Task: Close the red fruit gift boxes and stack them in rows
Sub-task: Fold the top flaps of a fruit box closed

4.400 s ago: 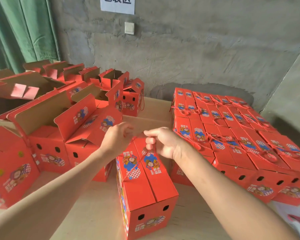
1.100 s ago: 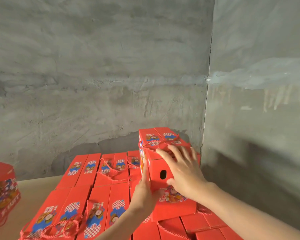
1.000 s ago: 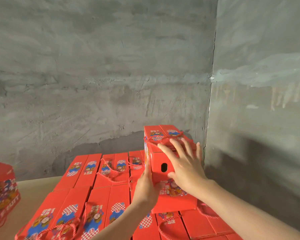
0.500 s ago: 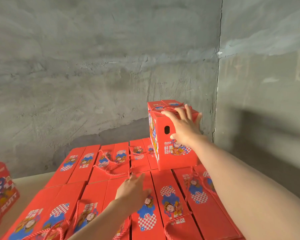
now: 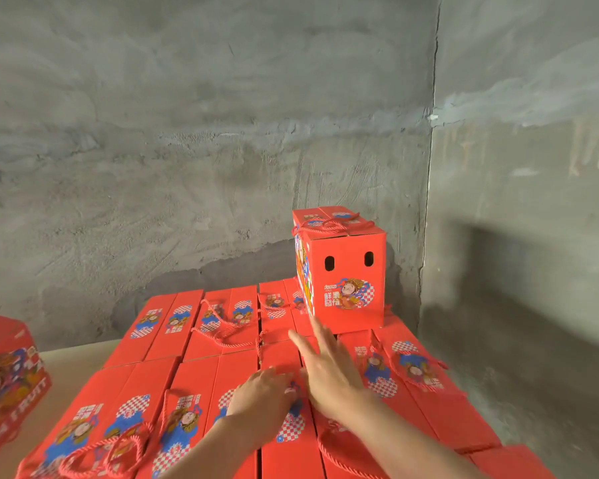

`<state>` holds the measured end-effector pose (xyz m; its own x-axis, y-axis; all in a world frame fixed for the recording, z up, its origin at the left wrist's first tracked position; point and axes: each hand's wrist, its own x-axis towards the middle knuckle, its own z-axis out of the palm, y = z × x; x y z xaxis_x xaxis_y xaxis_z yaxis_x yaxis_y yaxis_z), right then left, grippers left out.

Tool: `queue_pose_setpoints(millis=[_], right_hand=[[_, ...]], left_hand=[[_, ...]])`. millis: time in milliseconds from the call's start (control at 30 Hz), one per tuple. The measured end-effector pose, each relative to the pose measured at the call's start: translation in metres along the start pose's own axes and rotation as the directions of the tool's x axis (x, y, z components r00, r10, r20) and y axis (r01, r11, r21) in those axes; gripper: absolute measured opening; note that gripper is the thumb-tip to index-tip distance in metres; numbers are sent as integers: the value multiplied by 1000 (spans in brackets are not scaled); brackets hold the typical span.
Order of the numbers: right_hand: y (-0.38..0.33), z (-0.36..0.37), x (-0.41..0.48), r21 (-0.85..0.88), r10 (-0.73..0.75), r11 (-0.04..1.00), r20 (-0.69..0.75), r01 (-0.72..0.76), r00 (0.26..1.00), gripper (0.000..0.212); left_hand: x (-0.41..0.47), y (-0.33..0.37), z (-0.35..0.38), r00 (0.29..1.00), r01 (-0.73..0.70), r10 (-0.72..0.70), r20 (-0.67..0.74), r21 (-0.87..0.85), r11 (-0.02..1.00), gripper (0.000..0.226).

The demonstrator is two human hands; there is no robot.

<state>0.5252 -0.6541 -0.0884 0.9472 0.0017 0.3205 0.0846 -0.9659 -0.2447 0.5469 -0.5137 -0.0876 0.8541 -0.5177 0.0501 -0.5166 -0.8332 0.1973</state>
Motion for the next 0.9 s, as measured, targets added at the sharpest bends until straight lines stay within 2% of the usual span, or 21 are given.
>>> queue_pose_setpoints(millis=[67,167,267,367,567,667,767,833,900], right_hand=[[-7,16,-37,-31,-10,999,149,15,989,51],[-15,-12,-47,-25,34,999,183,-29,983,35],[-38,-45,-63,77,47,995,137,-58,989,30],[-73,-63,-103,180,4,983,185,-38,983,28],[-171,-57,-198,336,-180,935,176,113,968,25],[-220,-51,-233,317,-222,937,224,145,949,22],[-258,-46,-252,279,-214,950,251,141,944,22],[-279,-39,-256,206,-199,968,280,144,939,35],[-299,-33,-255,49,-131,991,322,122,937,49]], left_hand=[[-25,-5,-5,998,-60,59,-10,-35,998,35],[-71,-18,-19,994,-113,113,-6,8,994,33],[-130,-39,-44,996,-57,50,-77,-94,994,32],[-197,-64,-63,993,-5,-13,-115,-153,988,29],[-334,-121,-74,925,224,-310,-220,-342,913,21],[-381,-143,-70,931,243,-330,-159,-407,881,21],[-404,-151,-59,949,253,-306,-81,-386,887,38],[-414,-150,-47,952,242,-294,-89,-372,896,41],[-421,-147,-37,956,190,-261,-138,-390,901,38]])
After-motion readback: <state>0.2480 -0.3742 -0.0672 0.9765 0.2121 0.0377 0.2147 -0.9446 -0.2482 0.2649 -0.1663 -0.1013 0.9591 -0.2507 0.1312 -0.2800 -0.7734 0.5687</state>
